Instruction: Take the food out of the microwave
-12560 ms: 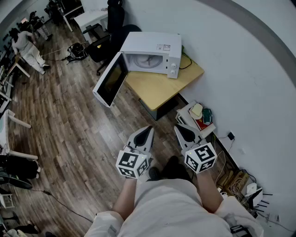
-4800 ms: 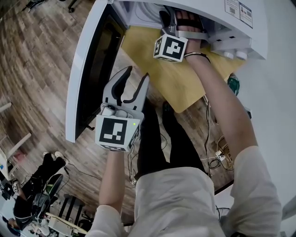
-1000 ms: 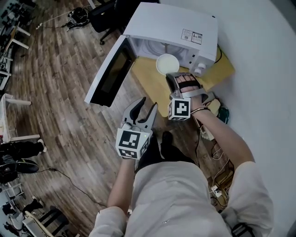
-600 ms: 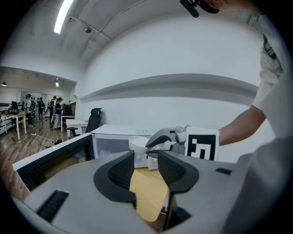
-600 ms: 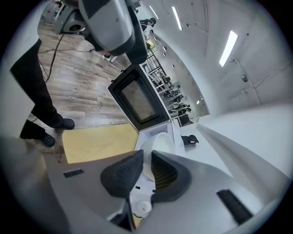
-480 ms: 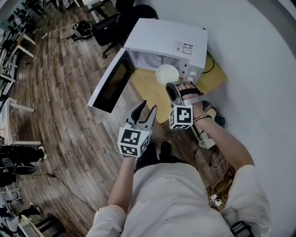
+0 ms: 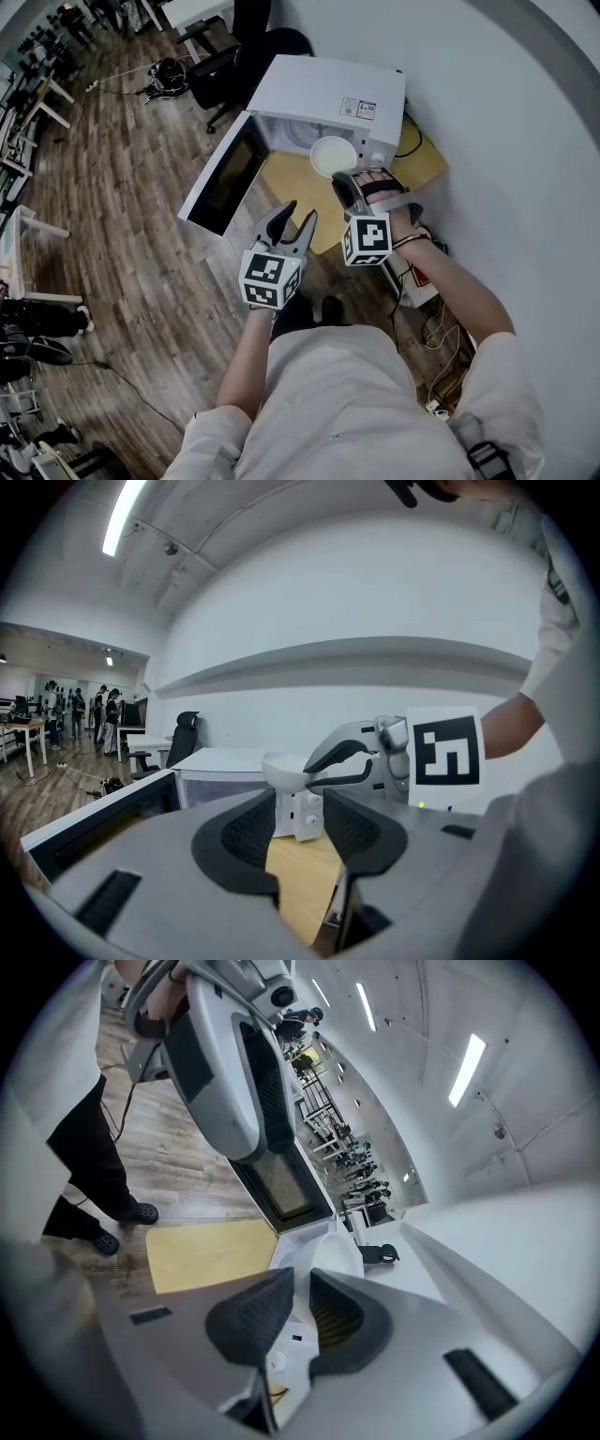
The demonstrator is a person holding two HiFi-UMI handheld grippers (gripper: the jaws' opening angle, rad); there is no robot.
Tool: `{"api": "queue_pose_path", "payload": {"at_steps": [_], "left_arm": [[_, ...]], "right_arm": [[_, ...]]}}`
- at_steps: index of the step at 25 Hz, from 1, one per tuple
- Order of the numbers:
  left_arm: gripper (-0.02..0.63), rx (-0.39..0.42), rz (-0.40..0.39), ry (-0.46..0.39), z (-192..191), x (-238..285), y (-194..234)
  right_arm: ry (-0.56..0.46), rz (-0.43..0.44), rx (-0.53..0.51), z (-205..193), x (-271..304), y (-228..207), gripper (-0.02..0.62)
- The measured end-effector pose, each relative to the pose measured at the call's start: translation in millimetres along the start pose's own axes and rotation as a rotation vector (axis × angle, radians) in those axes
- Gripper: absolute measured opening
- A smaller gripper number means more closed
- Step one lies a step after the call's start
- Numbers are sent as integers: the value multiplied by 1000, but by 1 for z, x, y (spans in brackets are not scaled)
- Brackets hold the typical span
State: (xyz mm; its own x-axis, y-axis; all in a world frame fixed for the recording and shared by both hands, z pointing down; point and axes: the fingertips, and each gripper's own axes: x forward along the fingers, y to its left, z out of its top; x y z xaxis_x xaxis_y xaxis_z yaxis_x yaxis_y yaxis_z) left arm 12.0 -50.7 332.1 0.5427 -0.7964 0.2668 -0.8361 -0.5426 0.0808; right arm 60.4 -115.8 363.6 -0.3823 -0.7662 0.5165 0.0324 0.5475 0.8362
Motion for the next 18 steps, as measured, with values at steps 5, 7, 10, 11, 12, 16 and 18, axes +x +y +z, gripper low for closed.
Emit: {"api": "queue_pose_path", "payload": {"at_steps": [5,7,10,11,12,16,18], "left_arm": [[150,1,-5,-13,7,1,-7],[149,3,-7,-18,8,1,-11],[135,3,-9,-28,10,1,-15],[132,2,-11,-30,11,0,-16],[129,2,-13,-31,11,0,-18],[112,3,-22,-34,13,-1,-21],[98,5,-24,-37,13,-2,-22]], "right_arm": [[-2,-20,9,-2,-17,-12,54],[-5,-29,8,-3,-22,-16,54],[-5,-39,9,-3,-28,-19,54],[-4,-40,11,-3,-29,-20,53],[-3,-39,13,-3,-31,-20,53],[-2,-43,17,-1,-36,-23,52],[-1,-47,17,0,-38,-24,52]]}}
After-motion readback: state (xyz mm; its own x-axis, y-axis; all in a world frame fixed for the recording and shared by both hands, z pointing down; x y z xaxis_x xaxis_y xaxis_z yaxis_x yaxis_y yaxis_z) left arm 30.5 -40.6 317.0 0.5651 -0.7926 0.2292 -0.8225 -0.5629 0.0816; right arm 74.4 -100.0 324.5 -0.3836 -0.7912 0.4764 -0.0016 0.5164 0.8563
